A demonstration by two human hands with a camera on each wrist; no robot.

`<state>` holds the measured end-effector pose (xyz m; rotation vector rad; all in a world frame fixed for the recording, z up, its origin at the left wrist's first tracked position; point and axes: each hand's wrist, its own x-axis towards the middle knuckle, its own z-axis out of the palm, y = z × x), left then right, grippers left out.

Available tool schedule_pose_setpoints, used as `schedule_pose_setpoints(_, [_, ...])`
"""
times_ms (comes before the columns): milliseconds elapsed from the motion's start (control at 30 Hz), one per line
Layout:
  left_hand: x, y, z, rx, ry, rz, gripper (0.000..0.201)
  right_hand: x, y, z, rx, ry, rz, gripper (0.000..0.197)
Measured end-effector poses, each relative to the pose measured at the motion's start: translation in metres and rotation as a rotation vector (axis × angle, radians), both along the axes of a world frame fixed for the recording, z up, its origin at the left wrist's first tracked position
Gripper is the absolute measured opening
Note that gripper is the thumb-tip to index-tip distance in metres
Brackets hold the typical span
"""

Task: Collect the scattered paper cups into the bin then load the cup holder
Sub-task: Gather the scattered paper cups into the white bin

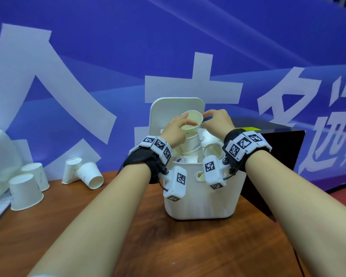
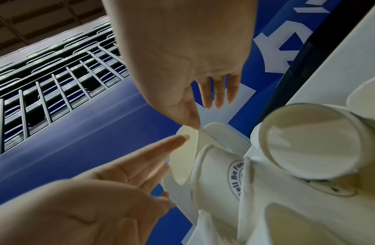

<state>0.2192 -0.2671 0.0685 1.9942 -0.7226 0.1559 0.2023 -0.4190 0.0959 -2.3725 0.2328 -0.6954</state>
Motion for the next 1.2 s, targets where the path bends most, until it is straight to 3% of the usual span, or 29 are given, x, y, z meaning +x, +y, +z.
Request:
schedule_pose_setpoints(133, [-0.005, 0.004, 0.0, -0.209, 0.05, 0.133, 0.06, -0.002, 0.007, 0.0, -0.008, -0.012, 0.039, 0.046])
schedule_pose_setpoints(333, [-0.002, 0.018, 0.003, -0.277, 0.095, 0.152, 0.046, -0.008, 0.022, 0.002, 0.059, -0.027, 0.15, 0.039])
schedule_pose_setpoints(533, [-0.001, 0.051, 0.001, -0.412, 0.117, 0.214, 0.034, -0.025, 0.065, 0.013, 0.247, -0.07, 0.464, 0.032])
schedule_pose_setpoints(833, [-0.01, 0.141, -0.02, -0.46, 0.081, 0.404, 0.036, -0.032, 0.146, 0.007, 0.283, -0.019, 0.584, 0.03])
schedule_pose_setpoints(1000, [-0.012, 0.203, -0.035, -0.388, 0.067, 0.529, 0.033, -0.014, 0.199, -0.016, 0.284, 0.018, 0.58, 0.029])
schedule_pose_setpoints(1100, [-0.004, 0.25, -0.053, -0.274, 0.081, 0.706, 0.028, 0.008, 0.229, -0.04, 0.283, 0.072, 0.581, 0.032])
schedule_pose_setpoints(1200, [0.009, 0.292, -0.074, -0.082, 0.077, 0.877, 0.046, 0.031, 0.253, -0.07, 0.313, 0.154, 0.555, 0.037])
